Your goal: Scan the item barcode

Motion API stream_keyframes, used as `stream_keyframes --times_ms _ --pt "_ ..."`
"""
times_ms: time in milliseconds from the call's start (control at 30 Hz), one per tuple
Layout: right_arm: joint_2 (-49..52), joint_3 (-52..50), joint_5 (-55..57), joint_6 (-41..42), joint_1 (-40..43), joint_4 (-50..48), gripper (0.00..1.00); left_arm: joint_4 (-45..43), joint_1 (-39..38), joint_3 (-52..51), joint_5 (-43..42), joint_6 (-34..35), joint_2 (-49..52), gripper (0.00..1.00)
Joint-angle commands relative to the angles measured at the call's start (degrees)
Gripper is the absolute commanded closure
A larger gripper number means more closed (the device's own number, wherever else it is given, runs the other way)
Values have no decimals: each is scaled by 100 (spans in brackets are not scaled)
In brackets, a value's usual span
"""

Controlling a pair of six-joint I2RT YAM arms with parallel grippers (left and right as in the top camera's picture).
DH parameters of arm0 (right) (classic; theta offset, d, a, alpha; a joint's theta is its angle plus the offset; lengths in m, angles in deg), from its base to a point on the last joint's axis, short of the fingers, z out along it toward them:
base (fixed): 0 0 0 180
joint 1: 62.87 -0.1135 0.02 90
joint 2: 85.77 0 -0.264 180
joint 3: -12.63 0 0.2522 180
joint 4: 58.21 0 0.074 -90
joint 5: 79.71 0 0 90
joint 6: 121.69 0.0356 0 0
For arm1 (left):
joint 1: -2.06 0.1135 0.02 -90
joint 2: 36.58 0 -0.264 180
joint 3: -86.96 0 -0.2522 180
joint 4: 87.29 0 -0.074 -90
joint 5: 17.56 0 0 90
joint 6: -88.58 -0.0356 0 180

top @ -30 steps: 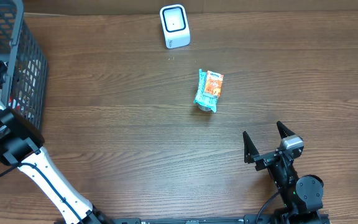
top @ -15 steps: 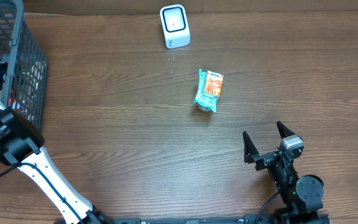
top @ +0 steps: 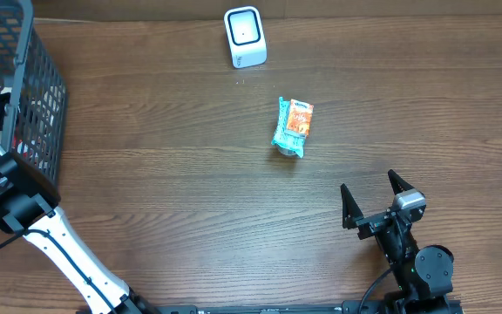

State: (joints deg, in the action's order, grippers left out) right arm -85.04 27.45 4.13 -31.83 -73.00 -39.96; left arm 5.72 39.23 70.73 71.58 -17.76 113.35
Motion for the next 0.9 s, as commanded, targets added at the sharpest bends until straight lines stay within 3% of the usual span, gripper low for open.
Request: stream_keyframes --times_ms 0,367,433,533,600,667,867 --pt "-57 -61 4 17 28 -28 0 -50 42 -177 24 -39 157 0" --pt "-57 -61 4 15 28 -28 0 -715 31 -1604 17 -170 157 4" --pt "-57 -61 4 15 28 -28 0 -732 31 -1692 15 -168 157 17" --pt "-57 -61 4 15 28 -28 0 -730 31 -1690 15 -168 151 63" --pt "-57 -61 4 17 28 -28 0 -730 31 -1685 13 -166 144 86" --pt "-57 -61 4 15 28 -28 0 -728 31 -1681 -13 -164 144 96" --pt "-57 -61 4 15 28 -28 0 -699 31 -1676 -68 -11 133 96"
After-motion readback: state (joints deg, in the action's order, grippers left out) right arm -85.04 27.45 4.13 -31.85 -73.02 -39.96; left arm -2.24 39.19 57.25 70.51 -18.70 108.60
